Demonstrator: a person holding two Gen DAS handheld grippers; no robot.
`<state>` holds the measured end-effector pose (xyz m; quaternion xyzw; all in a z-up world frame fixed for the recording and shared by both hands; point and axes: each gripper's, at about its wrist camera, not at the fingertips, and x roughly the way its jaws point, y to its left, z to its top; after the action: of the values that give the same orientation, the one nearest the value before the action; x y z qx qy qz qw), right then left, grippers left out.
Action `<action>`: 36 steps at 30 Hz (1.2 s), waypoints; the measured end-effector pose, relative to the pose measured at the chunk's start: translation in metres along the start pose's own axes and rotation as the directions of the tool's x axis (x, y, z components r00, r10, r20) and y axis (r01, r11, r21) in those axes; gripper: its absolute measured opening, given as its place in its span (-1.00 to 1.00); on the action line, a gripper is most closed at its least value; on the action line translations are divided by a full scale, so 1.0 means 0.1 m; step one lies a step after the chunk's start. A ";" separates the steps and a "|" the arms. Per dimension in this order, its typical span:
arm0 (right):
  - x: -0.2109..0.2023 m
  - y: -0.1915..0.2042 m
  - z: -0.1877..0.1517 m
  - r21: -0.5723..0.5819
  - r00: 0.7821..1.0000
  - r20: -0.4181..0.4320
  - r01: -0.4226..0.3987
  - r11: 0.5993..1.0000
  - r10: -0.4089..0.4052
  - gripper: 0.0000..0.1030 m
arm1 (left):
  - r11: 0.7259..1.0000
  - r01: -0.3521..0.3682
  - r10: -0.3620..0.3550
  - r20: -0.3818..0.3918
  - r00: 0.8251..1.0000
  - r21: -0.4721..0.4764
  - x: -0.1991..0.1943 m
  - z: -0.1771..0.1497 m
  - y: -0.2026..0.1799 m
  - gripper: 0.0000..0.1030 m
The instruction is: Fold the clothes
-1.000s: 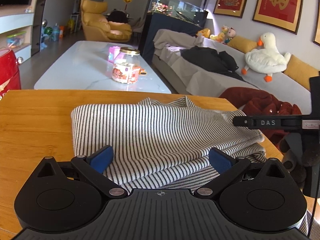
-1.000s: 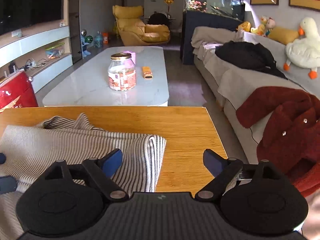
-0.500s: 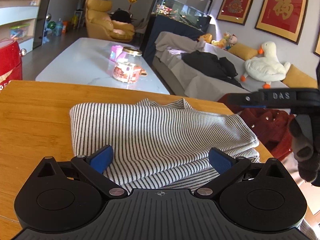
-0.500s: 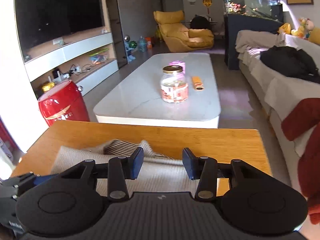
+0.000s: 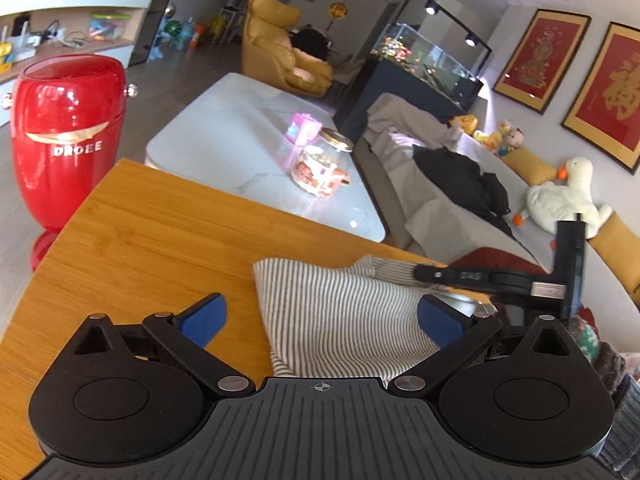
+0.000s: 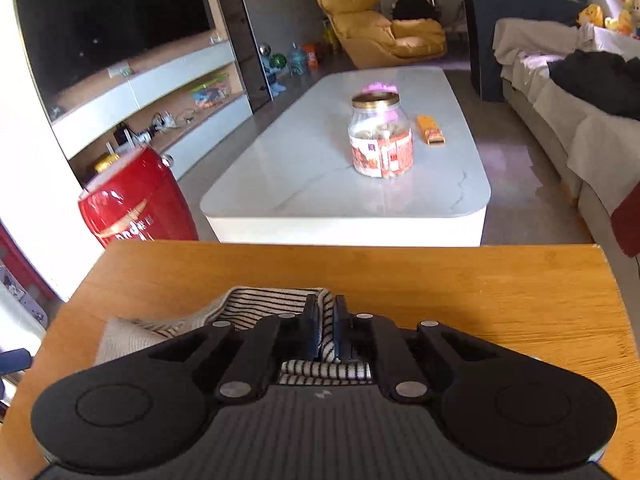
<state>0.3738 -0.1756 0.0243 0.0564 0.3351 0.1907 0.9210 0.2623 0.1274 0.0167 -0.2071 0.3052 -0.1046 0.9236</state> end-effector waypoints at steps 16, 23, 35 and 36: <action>-1.60 0.35 -1.34 -0.105 0.990 -0.064 -0.131 0.986 0.125 -0.90 | 0.989 0.099 -0.105 0.046 0.993 0.111 -0.47 -0.09 -0.42 1.00; -1.92 0.32 -1.54 -0.106 0.996 -0.013 -0.089 0.990 0.089 -0.71 | 0.985 0.047 -0.033 -0.088 0.996 0.164 -0.28 -0.39 -0.34 1.00; -2.01 -0.33 -1.47 0.103 0.995 0.079 0.045 0.994 -0.054 0.50 | 0.993 0.075 -0.059 -0.159 0.986 0.096 -0.63 -0.74 0.00 1.00; -1.94 -0.37 -1.50 0.123 0.997 0.066 0.040 0.992 -0.048 0.51 | 0.989 0.134 -0.122 -0.168 0.978 0.061 -0.66 -0.76 -0.02 1.00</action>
<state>0.1531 -0.2884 0.0156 0.1115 0.3154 0.1475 0.9308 0.1636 0.1226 -0.0029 -0.1836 0.3619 -0.1917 0.8936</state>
